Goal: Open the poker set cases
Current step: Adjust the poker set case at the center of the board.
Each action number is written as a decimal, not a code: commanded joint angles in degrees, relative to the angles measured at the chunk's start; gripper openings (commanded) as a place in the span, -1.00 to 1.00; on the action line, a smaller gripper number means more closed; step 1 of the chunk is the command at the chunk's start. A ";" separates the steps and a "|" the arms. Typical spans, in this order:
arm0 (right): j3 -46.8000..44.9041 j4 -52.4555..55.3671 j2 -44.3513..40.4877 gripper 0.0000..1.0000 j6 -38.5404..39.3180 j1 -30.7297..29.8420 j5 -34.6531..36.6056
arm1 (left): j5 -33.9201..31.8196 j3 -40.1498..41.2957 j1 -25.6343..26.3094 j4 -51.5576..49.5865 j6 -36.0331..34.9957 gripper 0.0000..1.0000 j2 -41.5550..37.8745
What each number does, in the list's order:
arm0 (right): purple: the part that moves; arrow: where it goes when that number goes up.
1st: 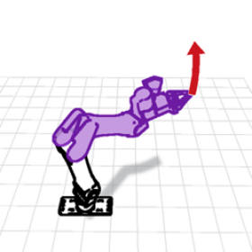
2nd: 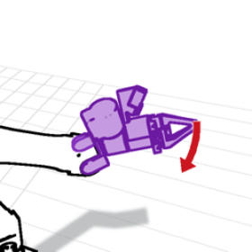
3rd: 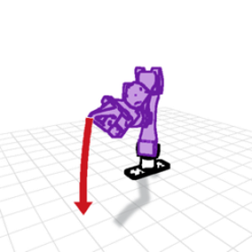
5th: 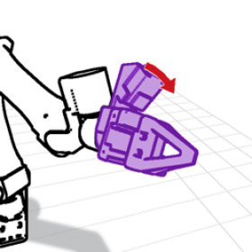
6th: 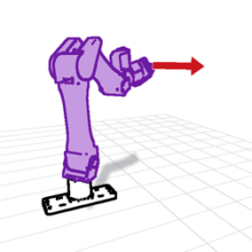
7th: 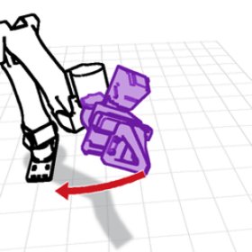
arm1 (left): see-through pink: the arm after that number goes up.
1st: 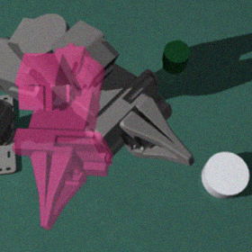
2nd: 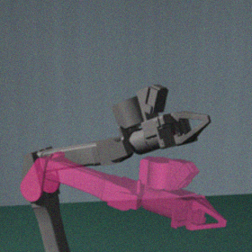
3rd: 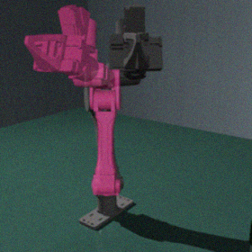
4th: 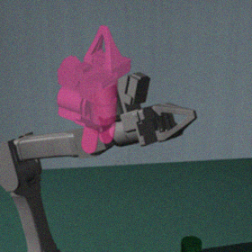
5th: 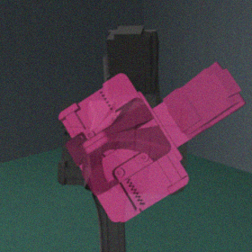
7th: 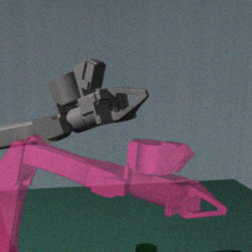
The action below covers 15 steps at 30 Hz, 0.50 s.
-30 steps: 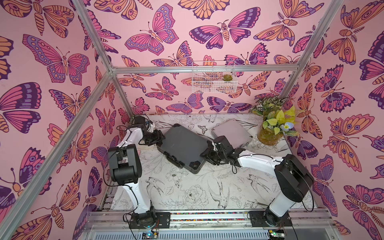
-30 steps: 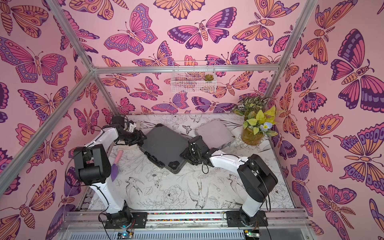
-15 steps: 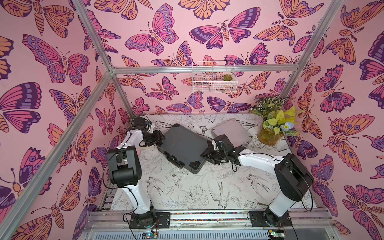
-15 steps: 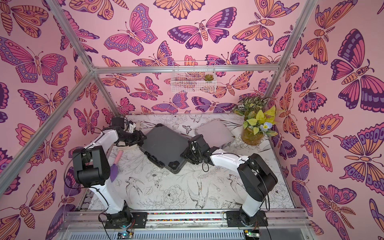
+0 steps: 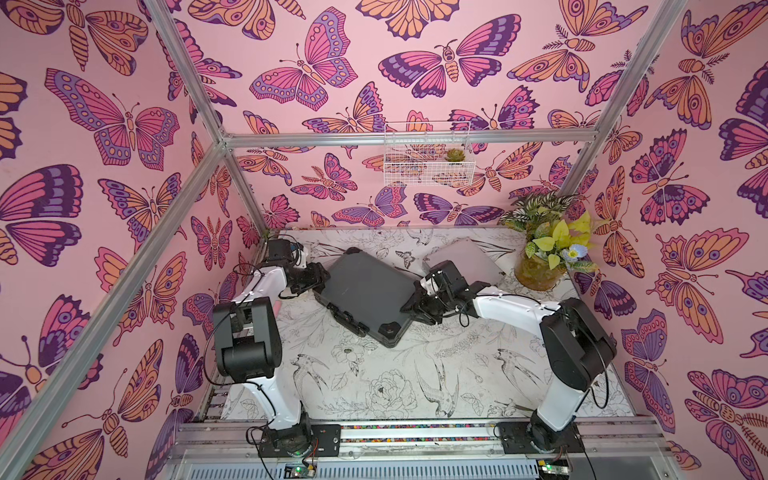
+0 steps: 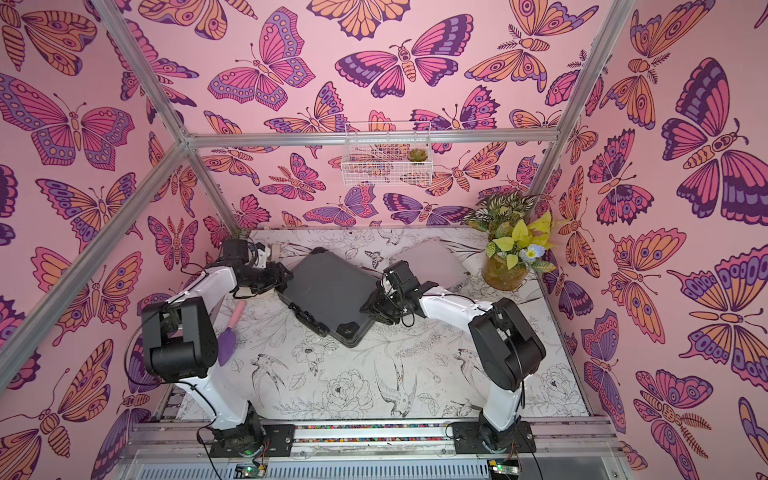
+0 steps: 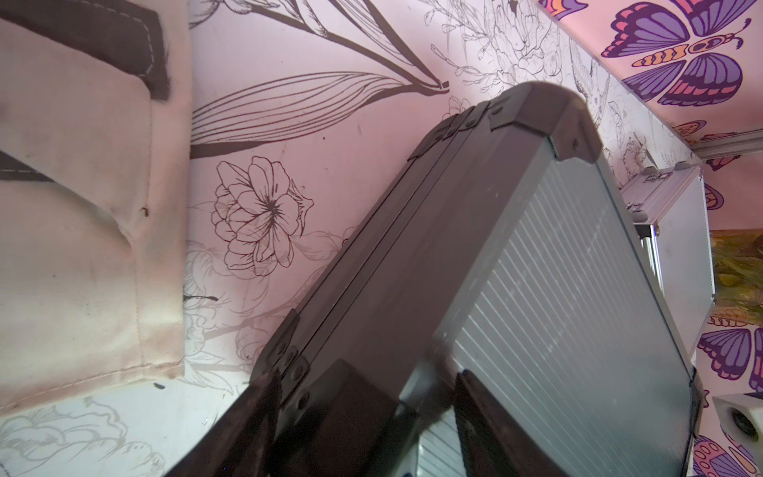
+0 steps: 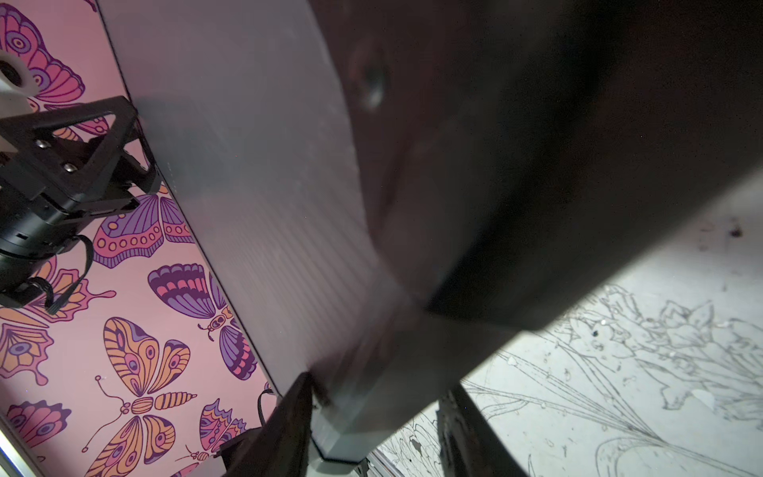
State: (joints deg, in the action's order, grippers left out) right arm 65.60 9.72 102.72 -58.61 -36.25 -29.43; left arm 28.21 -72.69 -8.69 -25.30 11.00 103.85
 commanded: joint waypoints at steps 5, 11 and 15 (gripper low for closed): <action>5.19 -9.74 7.63 -0.04 4.30 0.37 4.89 | 8.60 5.60 6.23 -14.97 1.76 0.35 2.46; 7.68 -8.11 9.25 -0.04 6.31 1.71 4.02 | 9.22 7.41 6.37 -14.80 1.92 0.35 0.44; 9.80 -5.84 9.69 -0.04 9.89 1.97 4.47 | 10.50 9.16 6.94 -13.86 2.86 0.34 -1.05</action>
State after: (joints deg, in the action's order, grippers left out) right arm 72.10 18.02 106.52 -54.06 -34.20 -34.59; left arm 26.96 -68.93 -8.14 -20.91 11.42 101.45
